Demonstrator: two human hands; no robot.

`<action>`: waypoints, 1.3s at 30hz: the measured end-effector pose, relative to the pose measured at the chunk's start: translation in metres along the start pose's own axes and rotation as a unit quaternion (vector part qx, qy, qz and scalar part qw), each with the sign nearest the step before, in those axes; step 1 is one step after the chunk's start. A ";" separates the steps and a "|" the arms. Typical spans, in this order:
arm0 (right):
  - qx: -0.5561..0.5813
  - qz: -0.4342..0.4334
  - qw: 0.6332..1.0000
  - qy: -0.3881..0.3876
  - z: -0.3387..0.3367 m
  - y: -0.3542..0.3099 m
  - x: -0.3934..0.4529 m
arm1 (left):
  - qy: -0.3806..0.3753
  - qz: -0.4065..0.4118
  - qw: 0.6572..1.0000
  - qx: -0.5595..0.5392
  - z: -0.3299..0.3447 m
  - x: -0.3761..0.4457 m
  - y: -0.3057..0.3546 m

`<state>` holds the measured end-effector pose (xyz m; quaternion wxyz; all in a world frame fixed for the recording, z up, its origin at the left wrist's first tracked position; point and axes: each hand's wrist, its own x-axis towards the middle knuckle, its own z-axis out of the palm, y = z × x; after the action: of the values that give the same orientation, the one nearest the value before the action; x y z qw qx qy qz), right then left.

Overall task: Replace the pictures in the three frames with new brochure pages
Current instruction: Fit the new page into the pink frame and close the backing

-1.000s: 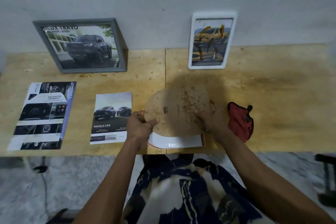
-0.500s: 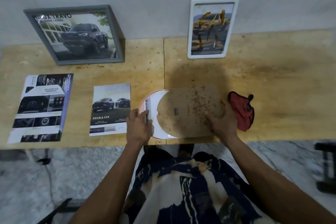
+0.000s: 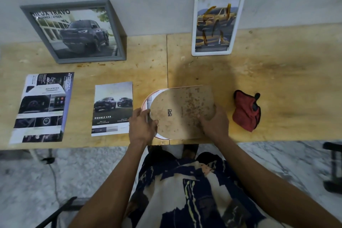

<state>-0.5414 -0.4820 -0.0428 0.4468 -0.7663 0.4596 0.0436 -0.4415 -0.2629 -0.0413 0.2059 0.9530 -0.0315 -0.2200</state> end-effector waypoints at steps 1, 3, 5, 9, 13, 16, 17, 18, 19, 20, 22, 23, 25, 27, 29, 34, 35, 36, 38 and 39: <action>-0.005 0.001 1.000 -0.001 0.002 -0.001 0.000 | 0.006 -0.002 1.000 -0.010 0.000 0.000 0.001; -0.022 -0.001 1.000 -0.007 0.005 -0.004 0.000 | 0.018 -0.001 1.000 -0.020 -0.001 0.001 0.002; -0.044 -0.001 0.999 -0.017 0.009 -0.007 0.000 | 0.019 0.002 1.000 -0.022 -0.002 0.003 0.002; -0.101 0.012 0.994 -0.031 0.018 -0.014 -0.004 | 0.017 -0.006 0.999 -0.043 -0.003 0.004 0.001; -0.128 0.009 0.991 -0.040 0.019 -0.016 -0.005 | 0.019 -0.001 0.999 -0.045 -0.003 0.005 -0.002; -0.153 -0.012 0.987 -0.050 0.017 -0.018 -0.006 | 0.008 0.010 0.999 -0.041 -0.002 0.005 -0.005; -0.160 -0.029 0.986 -0.048 0.016 -0.019 -0.005 | 0.002 0.009 0.999 -0.038 -0.002 0.005 -0.005; -0.165 -0.051 0.984 -0.044 0.015 -0.021 -0.003 | -0.003 0.007 0.999 -0.031 -0.002 0.005 -0.003; -0.173 -0.076 0.981 -0.044 0.013 -0.022 0.000 | -0.006 0.005 1.000 -0.024 -0.001 0.005 -0.002; -0.185 -0.100 0.976 -0.053 0.012 -0.024 0.005 | -0.008 0.003 1.000 -0.018 -0.001 0.005 0.001; -0.225 -0.138 0.961 -0.084 0.009 -0.025 0.012 | -0.014 -0.001 1.000 -0.007 0.000 0.005 0.004; -0.242 -0.147 0.954 -0.099 0.009 -0.024 0.015 | -0.016 -0.002 1.000 -0.001 0.000 0.006 0.005; -0.262 -0.156 0.945 -0.122 0.009 -0.022 0.017 | -0.020 -0.005 1.000 0.005 0.001 0.007 0.005; -0.289 -0.169 0.931 -0.145 0.011 -0.020 0.016 | -0.029 -0.001 1.000 0.011 0.001 0.009 0.003; -0.314 -0.171 0.919 -0.168 0.012 -0.020 0.017 | -0.035 0.003 0.999 0.016 0.001 0.011 0.002; -0.334 -0.163 0.908 -0.193 0.011 -0.021 0.025 | -0.028 -0.001 1.000 0.014 0.002 0.012 0.003; -0.338 -0.166 0.906 -0.193 0.010 -0.022 0.026 | -0.028 -0.002 1.000 0.013 0.002 0.012 0.004; -0.341 -0.168 0.904 -0.196 0.010 -0.020 0.028 | -0.028 -0.003 1.000 0.013 0.002 0.011 0.004; -0.352 -0.177 0.896 -0.206 0.012 -0.019 0.030 | -0.029 -0.004 0.999 0.017 0.001 0.011 0.004; -0.355 -0.176 0.893 -0.212 0.013 -0.020 0.032 | -0.030 -0.004 0.999 0.020 0.000 0.011 0.004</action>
<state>-0.5039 -0.4907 -0.0531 0.2321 -0.9148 0.1658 0.2858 -0.4309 -0.2686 -0.0439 0.1852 0.9499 -0.0382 -0.2490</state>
